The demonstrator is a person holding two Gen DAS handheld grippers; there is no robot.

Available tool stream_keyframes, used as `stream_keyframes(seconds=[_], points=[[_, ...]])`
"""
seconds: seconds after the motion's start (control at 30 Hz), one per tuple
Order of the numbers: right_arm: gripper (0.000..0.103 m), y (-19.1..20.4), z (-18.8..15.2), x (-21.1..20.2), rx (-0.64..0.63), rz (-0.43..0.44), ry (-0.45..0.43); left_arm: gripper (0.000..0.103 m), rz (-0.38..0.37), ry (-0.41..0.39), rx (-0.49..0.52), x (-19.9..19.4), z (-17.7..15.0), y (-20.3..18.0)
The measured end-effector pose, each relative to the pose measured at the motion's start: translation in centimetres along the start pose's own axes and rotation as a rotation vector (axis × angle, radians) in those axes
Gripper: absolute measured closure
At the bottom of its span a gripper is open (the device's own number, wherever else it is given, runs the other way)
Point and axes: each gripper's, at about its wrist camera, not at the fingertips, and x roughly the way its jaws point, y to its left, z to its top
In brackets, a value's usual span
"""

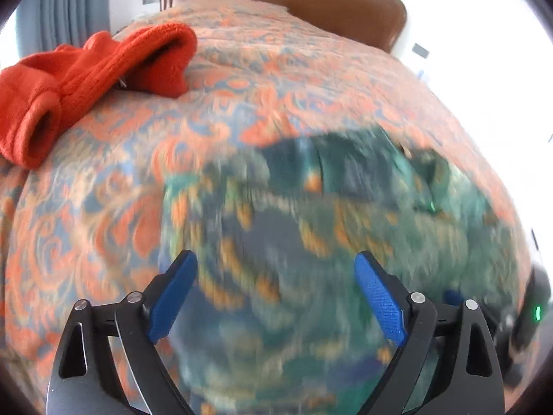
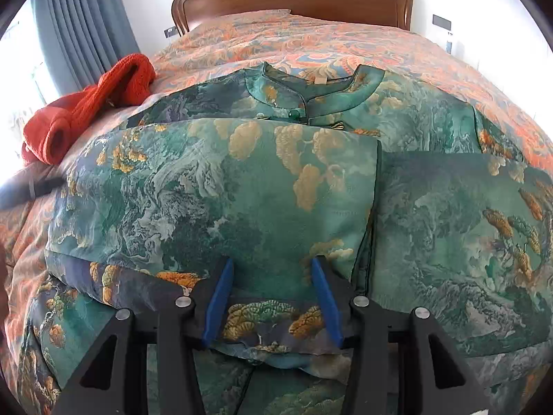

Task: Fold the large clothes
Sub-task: 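Release the folded side with the right gripper and press it flat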

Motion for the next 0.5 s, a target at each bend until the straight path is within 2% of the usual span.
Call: stream_keyframes(seconds=[0.13, 0.2, 0.23, 0.3, 0.4, 0.5], points=[[0.055, 0.0, -0.1, 0.1, 0.006, 0.012, -0.006, 0.01, 0.102, 0.039, -0.027, 4.5, 1.1, 0.6], [0.055, -0.2, -0.1, 0.2, 0.011, 0.021, -0.009, 0.004, 0.158, 0.084, -0.052, 6.9, 0.9, 1.5], [0.055, -0.3, -0.2, 0.2, 0.013, 0.027, -0.011, 0.0, 0.165, 0.106, -0.064, 7.8, 0.7, 1.7], [0.055, -0.4, -0.2, 0.4, 0.016, 0.035, -0.013, 0.0, 0.159, 0.148, -0.115, 9.4, 0.5, 3.2], [0.055, -0.5, -0.5, 0.3, 0.013, 0.038, -0.019, 0.0, 0.17, 0.156, -0.113, 9.5, 0.2, 3.3], [0.055, -0.5, -0.6, 0.5, 0.008, 0.033, -0.02, 0.002, 0.167, 0.133, -0.082, 6.7, -0.3, 3.0]])
